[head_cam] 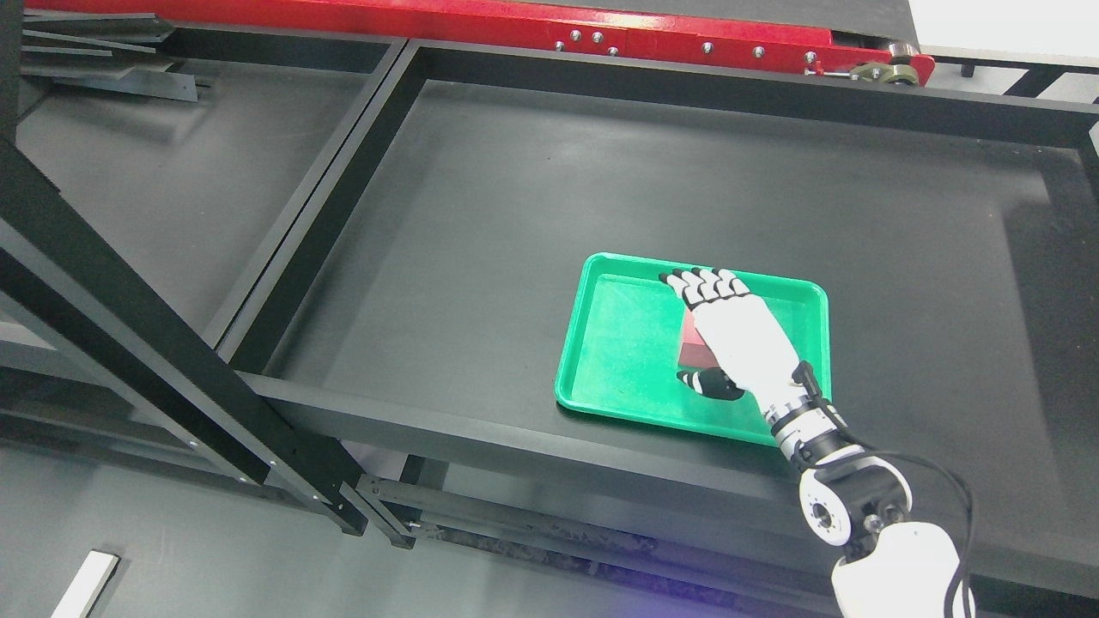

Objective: Pick pink block from left shelf to tray
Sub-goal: 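Close the right hand around the pink block in the green tray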

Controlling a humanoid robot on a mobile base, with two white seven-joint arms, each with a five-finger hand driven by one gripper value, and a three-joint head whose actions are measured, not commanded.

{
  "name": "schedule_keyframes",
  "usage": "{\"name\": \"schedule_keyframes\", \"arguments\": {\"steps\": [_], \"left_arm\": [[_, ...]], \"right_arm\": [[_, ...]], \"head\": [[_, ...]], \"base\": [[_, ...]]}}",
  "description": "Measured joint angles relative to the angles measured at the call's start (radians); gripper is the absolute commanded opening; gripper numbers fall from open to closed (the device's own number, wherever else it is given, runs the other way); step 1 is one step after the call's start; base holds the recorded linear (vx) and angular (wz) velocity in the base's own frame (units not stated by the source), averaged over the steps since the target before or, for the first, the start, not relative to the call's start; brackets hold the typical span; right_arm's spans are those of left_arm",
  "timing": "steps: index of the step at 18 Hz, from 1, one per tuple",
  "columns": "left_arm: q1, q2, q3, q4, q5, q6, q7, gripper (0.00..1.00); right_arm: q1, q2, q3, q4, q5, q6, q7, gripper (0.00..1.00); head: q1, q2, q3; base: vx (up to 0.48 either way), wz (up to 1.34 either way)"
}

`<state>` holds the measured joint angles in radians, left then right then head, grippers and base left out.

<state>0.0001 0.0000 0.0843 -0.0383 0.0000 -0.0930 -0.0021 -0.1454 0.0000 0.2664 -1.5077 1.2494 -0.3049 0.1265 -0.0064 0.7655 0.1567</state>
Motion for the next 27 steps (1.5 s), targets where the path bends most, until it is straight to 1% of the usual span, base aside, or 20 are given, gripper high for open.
{"name": "schedule_keyframes", "arguments": {"steps": [5, 8, 16, 21, 24, 27], "left_arm": [[0.000, 0.000, 0.000, 0.000, 0.000, 0.000, 0.000, 1.00], [0.000, 0.000, 0.000, 0.000, 0.000, 0.000, 0.000, 1.00], [0.000, 0.000, 0.000, 0.000, 0.000, 0.000, 0.000, 1.00], [0.000, 0.000, 0.000, 0.000, 0.000, 0.000, 0.000, 1.00], [0.000, 0.000, 0.000, 0.000, 0.000, 0.000, 0.000, 1.00], [0.000, 0.000, 0.000, 0.000, 0.000, 0.000, 0.000, 1.00]], "right_arm": [[0.001, 0.000, 0.012, 0.016, 0.002, -0.006, 0.022, 0.99], [-0.018, 0.000, 0.014, 0.038, 0.003, -0.006, 0.048, 0.99], [-0.059, 0.000, 0.018, 0.105, 0.004, -0.005, 0.059, 0.98], [-0.069, 0.000, 0.016, 0.144, 0.005, -0.001, 0.087, 0.98], [-0.069, 0.000, 0.009, 0.162, 0.005, 0.004, 0.099, 0.95], [-0.068, 0.000, 0.003, 0.175, 0.005, 0.008, 0.104, 0.88]], "head": [[0.0000, 0.000, 0.000], [0.0000, 0.000, 0.000], [0.0000, 0.000, 0.000], [0.0000, 0.000, 0.000], [0.0000, 0.000, 0.000], [0.0000, 0.000, 0.000]], "base": [[0.028, 0.00], [0.035, 0.00], [0.045, 0.00], [0.024, 0.00], [0.016, 0.00], [0.009, 0.00]]}}
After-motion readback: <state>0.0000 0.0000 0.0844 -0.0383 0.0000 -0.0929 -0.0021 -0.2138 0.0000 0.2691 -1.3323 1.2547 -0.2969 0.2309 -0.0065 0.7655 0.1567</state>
